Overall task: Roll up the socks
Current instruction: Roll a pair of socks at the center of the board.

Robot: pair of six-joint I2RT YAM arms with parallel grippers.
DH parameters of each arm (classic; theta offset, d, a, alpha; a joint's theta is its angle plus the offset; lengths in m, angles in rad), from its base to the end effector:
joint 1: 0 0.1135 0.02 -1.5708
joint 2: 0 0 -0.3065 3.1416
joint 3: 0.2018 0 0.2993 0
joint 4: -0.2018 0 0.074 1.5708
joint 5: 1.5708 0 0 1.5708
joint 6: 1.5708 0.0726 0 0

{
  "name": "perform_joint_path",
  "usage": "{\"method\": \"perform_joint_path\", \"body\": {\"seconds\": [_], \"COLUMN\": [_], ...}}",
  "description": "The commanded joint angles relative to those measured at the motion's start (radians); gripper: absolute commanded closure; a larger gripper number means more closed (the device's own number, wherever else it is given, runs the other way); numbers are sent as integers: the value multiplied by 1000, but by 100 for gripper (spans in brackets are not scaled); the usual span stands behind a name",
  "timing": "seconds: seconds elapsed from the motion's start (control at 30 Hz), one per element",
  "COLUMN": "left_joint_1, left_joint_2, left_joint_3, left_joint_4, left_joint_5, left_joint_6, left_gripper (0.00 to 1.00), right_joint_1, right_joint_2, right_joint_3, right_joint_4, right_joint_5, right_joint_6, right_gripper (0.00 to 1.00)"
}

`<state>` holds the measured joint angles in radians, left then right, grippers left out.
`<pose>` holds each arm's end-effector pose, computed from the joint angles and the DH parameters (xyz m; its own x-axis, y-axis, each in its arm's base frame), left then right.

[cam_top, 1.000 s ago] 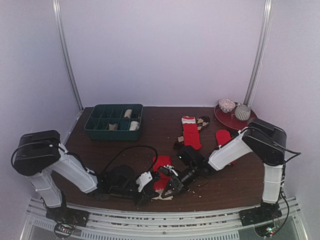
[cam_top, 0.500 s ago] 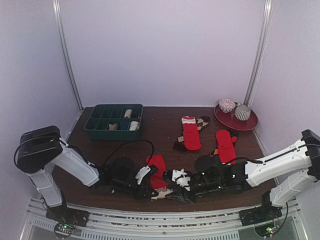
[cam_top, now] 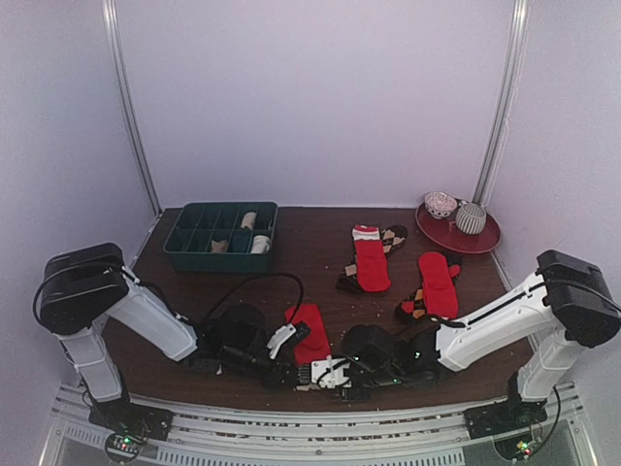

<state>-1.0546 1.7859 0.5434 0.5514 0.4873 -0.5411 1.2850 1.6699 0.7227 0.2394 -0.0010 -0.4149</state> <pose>0.1398 -0.3153 0.0667 -0.7572 0.4121 -0.5067 0.6493 0.3904 -0.6527 0.1075 0.3662 0.1202 0.2191 -0.6842 -0.6956 -0.9521 0.0059 -0.3057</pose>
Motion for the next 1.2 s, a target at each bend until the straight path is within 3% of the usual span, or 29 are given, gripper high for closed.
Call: {"method": "perform_joint_path", "body": {"seconds": [0.0, 0.2, 0.43, 0.73, 1.17], "left_joint_1": [-3, -1, 1, 1, 2], "left_joint_2": [80, 93, 103, 113, 115], "left_joint_3": [-67, -69, -69, -60, -81], "left_joint_4": [-287, -287, -288, -302, -280], "left_joint_5": [-12, -7, -12, -9, 2], "left_joint_6": [7, 12, 11, 16, 26], "left_gripper": [100, 100, 100, 100, 100], "right_joint_1": [8, 17, 100, 134, 89], "right_joint_2": [42, -64, -173, -94, 24], "right_joint_3": [18, -42, -42, -32, -18], "right_joint_4": [-33, 35, -49, -69, 5], "right_joint_5": [33, 123, 110, 162, 260], "right_joint_6": [8, 29, 3, -8, -37], "right_gripper": [70, 67, 65, 65, 64]}}
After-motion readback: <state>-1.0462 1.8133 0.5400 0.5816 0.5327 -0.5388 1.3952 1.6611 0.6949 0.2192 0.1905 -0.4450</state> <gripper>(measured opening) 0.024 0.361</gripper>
